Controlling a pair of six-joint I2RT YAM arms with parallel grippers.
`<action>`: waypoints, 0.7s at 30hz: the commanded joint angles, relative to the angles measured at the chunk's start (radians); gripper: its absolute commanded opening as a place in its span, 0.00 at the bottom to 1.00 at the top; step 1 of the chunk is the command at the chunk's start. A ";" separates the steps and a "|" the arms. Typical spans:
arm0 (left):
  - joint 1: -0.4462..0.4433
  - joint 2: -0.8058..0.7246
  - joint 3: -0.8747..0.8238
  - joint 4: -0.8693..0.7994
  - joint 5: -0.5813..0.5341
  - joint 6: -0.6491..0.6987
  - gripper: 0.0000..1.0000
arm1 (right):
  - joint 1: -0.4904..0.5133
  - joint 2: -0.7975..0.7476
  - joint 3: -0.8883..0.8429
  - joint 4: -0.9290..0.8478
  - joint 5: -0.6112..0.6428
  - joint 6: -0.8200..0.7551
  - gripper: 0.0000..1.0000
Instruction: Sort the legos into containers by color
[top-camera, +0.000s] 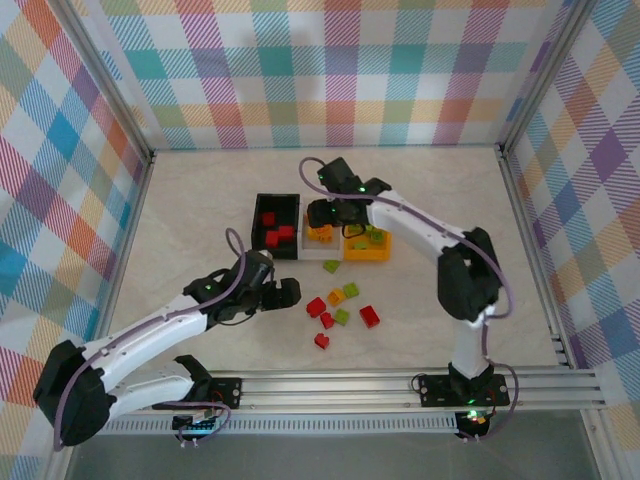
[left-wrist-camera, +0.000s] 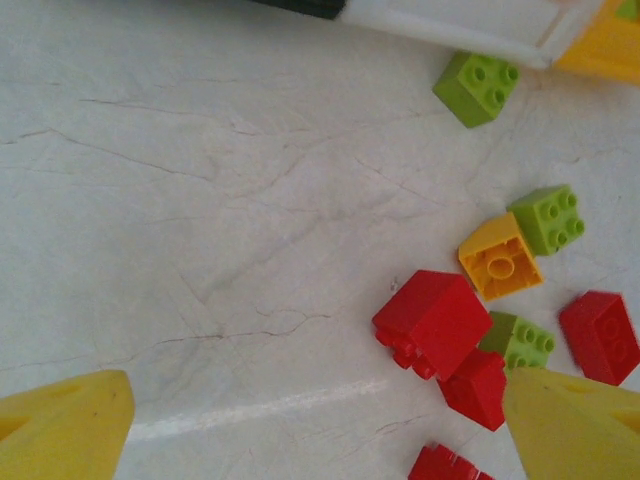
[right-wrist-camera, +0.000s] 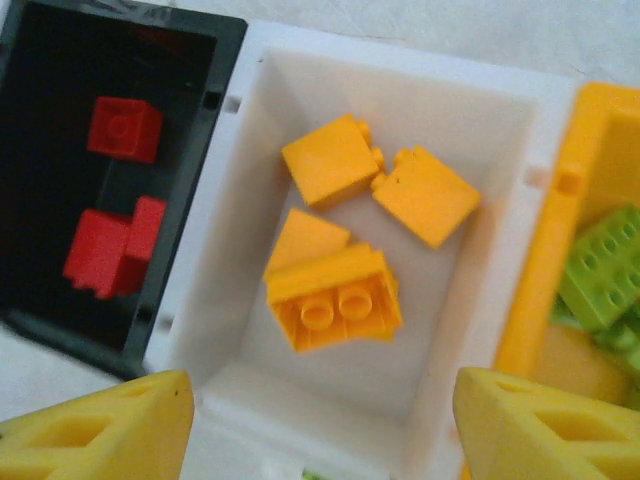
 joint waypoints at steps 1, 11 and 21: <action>-0.057 0.078 0.048 0.055 0.049 0.025 0.89 | 0.006 -0.143 -0.147 0.081 -0.034 0.051 0.70; -0.194 0.423 0.209 0.077 0.008 0.133 0.81 | 0.005 -0.403 -0.514 0.165 -0.035 0.106 0.70; -0.189 0.542 0.262 0.023 -0.057 0.141 0.67 | 0.005 -0.500 -0.596 0.167 -0.005 0.107 0.70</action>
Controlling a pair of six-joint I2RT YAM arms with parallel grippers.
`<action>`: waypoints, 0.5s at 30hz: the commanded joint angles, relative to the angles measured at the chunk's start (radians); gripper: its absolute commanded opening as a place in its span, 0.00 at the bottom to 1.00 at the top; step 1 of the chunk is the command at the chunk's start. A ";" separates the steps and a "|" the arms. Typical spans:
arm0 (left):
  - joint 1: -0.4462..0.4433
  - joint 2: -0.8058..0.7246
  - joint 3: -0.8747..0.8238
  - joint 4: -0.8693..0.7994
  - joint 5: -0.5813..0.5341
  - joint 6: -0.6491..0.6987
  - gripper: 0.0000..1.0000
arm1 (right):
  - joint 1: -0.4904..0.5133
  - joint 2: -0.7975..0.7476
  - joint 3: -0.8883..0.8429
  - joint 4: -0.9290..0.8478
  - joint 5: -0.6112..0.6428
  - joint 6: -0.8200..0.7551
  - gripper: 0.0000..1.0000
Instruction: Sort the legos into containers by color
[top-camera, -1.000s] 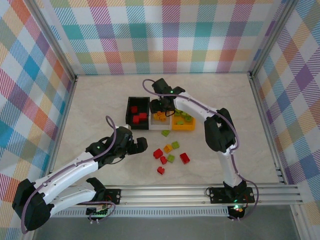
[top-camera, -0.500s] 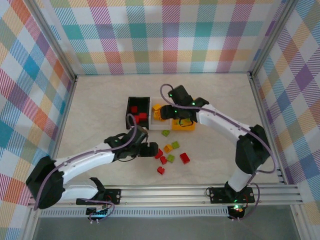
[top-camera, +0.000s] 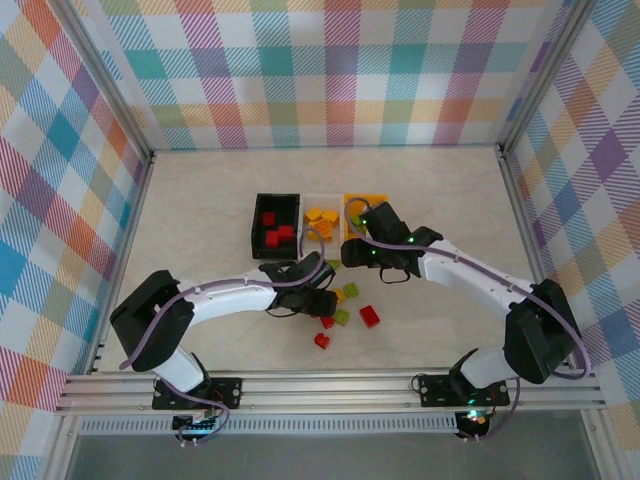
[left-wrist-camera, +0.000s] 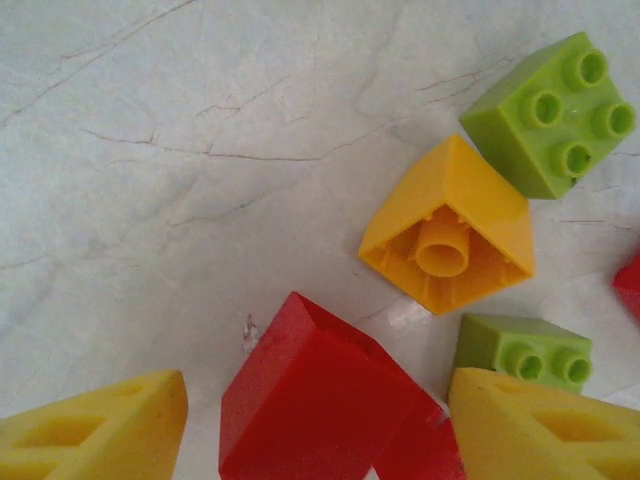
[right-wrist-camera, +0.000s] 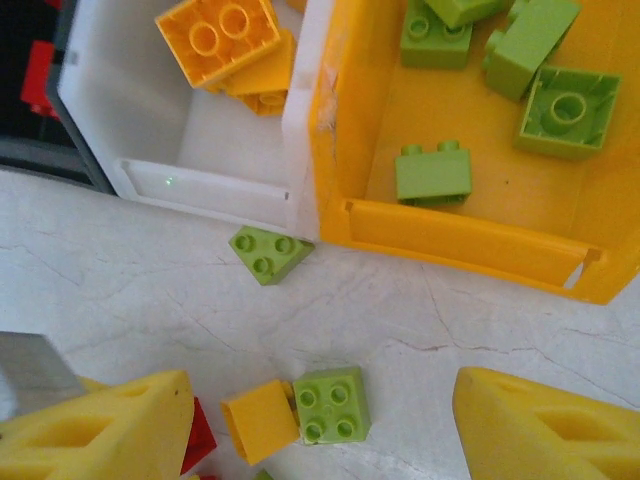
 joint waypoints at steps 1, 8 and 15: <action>0.000 0.025 0.017 -0.057 -0.041 0.011 0.63 | 0.004 -0.031 -0.014 0.036 0.014 0.009 0.70; 0.024 -0.023 -0.039 -0.060 -0.056 -0.007 0.49 | 0.003 -0.034 -0.009 0.040 0.016 0.005 0.70; 0.041 -0.073 -0.046 -0.070 -0.052 -0.026 0.29 | 0.004 -0.037 -0.013 0.045 0.022 0.009 0.70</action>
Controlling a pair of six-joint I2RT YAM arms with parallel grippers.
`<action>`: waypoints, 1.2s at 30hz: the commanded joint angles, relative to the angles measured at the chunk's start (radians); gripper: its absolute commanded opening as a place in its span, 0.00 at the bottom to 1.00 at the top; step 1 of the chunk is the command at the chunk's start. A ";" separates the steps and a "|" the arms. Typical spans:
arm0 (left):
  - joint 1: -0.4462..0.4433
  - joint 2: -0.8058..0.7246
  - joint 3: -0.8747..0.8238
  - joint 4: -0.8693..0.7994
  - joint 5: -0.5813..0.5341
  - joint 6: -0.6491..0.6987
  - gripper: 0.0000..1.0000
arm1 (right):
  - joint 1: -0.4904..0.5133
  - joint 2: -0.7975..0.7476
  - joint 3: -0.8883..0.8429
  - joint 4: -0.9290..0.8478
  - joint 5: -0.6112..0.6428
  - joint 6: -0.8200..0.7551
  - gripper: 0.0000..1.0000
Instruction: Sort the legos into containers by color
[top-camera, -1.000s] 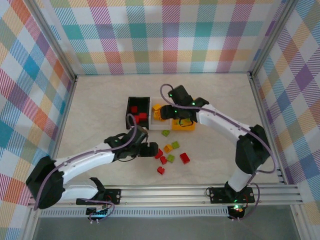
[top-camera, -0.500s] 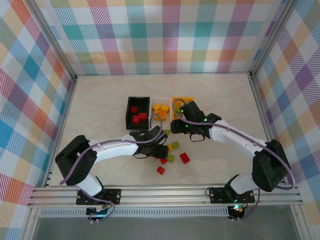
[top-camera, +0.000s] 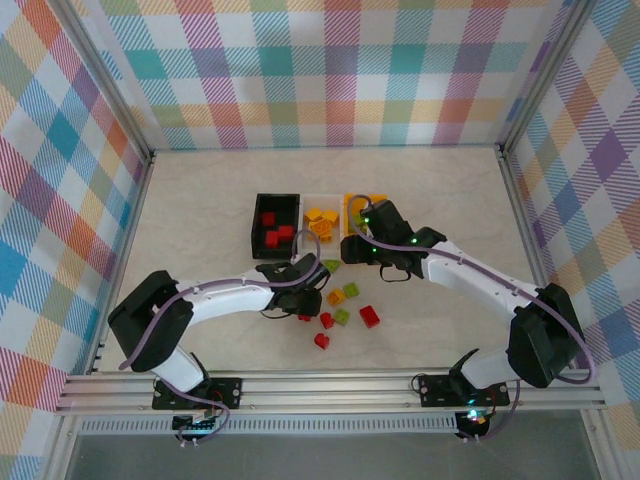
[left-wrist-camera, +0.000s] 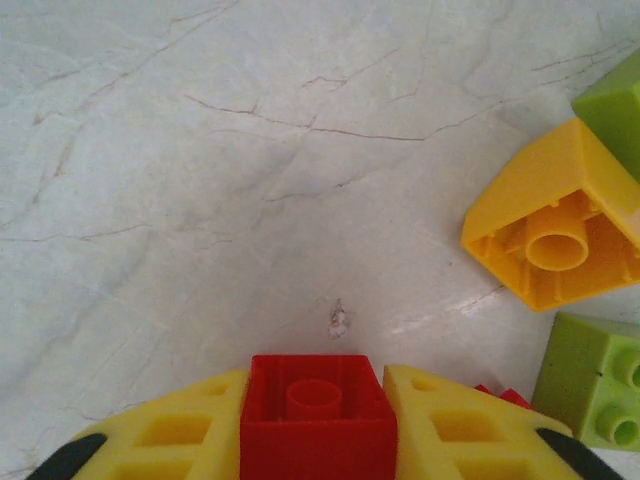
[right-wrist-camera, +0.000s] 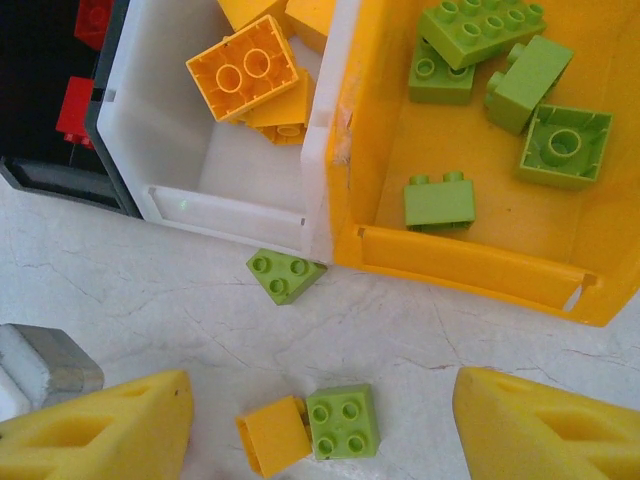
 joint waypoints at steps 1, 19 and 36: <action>0.017 -0.067 -0.016 -0.037 -0.011 -0.021 0.28 | 0.003 -0.024 -0.016 0.020 0.016 0.009 0.70; 0.415 0.004 0.345 -0.074 -0.157 0.032 0.21 | -0.003 -0.068 -0.077 0.029 0.013 0.020 0.70; 0.473 0.392 0.765 -0.179 -0.175 0.039 0.45 | -0.005 -0.157 -0.149 -0.030 -0.076 0.030 0.73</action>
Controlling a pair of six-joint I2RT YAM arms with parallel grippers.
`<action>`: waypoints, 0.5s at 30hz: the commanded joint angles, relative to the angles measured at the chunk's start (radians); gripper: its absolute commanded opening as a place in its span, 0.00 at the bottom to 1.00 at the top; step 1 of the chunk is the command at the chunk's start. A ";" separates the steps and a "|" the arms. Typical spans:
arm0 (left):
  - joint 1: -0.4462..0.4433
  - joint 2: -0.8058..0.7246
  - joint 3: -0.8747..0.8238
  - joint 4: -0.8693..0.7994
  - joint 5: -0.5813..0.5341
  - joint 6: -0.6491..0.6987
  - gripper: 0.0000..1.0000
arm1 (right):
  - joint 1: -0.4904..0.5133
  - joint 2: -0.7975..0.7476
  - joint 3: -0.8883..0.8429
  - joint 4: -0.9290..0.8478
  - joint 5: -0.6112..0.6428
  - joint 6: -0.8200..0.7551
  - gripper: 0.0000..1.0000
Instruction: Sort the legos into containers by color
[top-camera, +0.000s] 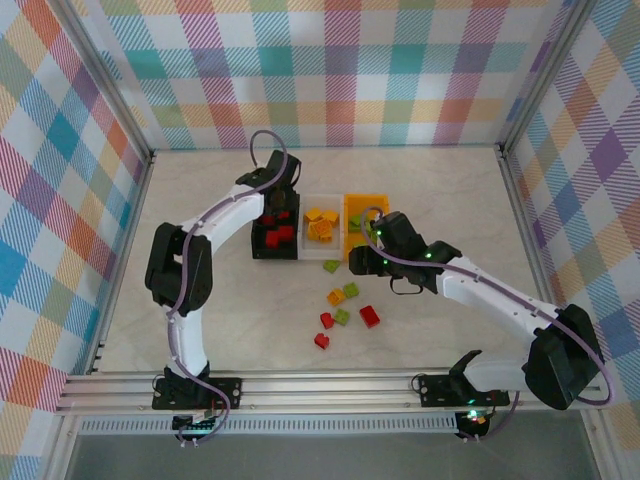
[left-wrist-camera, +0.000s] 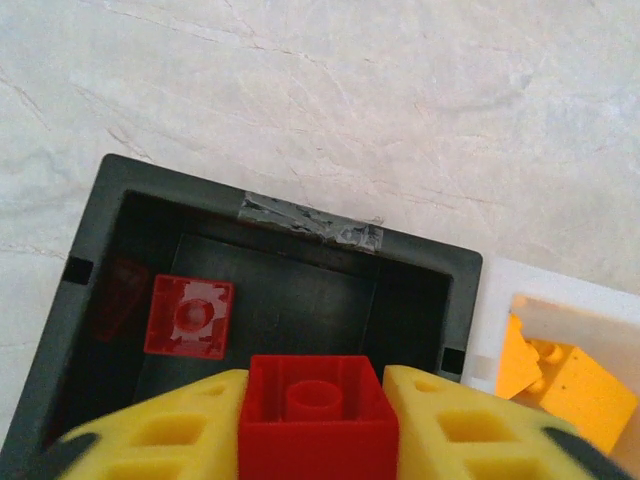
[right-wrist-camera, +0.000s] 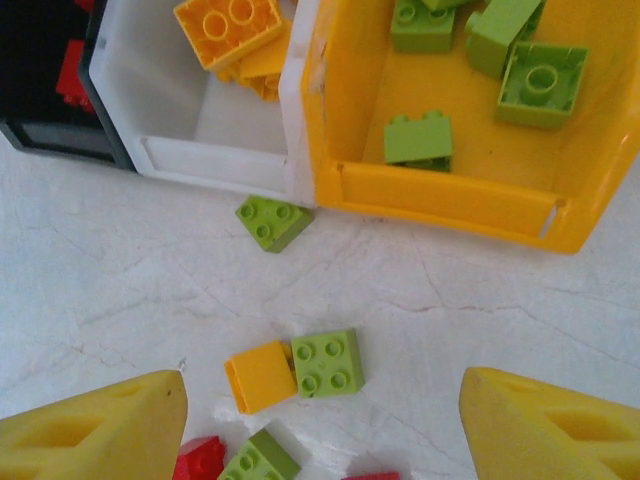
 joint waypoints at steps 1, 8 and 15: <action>0.012 -0.014 0.034 -0.049 0.012 0.009 0.51 | -0.003 -0.021 -0.027 -0.036 -0.050 0.020 0.73; -0.039 -0.174 -0.018 -0.010 0.076 0.007 0.84 | 0.004 -0.047 -0.094 -0.097 -0.085 0.017 0.73; -0.149 -0.404 -0.192 0.070 0.154 -0.015 1.00 | 0.051 -0.055 -0.178 -0.156 -0.089 0.031 0.72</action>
